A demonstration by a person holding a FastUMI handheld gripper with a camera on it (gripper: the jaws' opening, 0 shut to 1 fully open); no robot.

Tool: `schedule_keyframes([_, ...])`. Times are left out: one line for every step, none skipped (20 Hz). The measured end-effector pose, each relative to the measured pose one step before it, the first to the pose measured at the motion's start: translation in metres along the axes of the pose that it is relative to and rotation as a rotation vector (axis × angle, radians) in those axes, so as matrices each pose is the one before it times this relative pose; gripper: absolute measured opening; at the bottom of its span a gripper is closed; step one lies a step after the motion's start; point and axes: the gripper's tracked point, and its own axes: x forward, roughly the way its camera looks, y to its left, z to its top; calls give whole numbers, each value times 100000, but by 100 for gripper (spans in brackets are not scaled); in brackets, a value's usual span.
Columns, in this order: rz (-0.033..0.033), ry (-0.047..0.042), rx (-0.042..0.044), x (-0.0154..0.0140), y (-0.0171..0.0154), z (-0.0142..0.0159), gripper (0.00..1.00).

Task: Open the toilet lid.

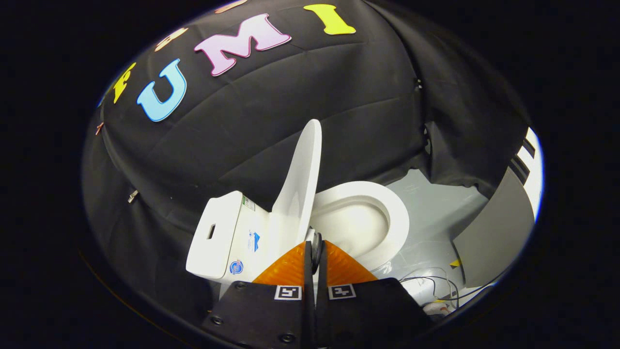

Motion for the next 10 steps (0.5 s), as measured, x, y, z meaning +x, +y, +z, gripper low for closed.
schedule_keyframes([384, -406, -562, -134, 532, 86, 6])
schedule_keyframes([273, -92, -486, -238, 565, 153, 6])
schedule_keyframes([-8, -66, -368, -115, 387, 54, 6])
schedule_keyframes([-224, -61, -410, -24, 414, 106, 6])
schedule_keyframes([95, 6, -567, -138, 429, 74, 6])
schedule_keyframes([368, -2, -211, -64, 561, 43, 6])
schedule_keyframes([435, -117, -720, -197, 535, -55, 6])
schedule_keyframes([292, -240, -750, -100, 610, 80, 6])
schedule_keyframes([-430, -258, -1106, -137, 432, 72, 6])
schedule_keyframes([-715, -32, -1157, 31, 250, -20, 7])
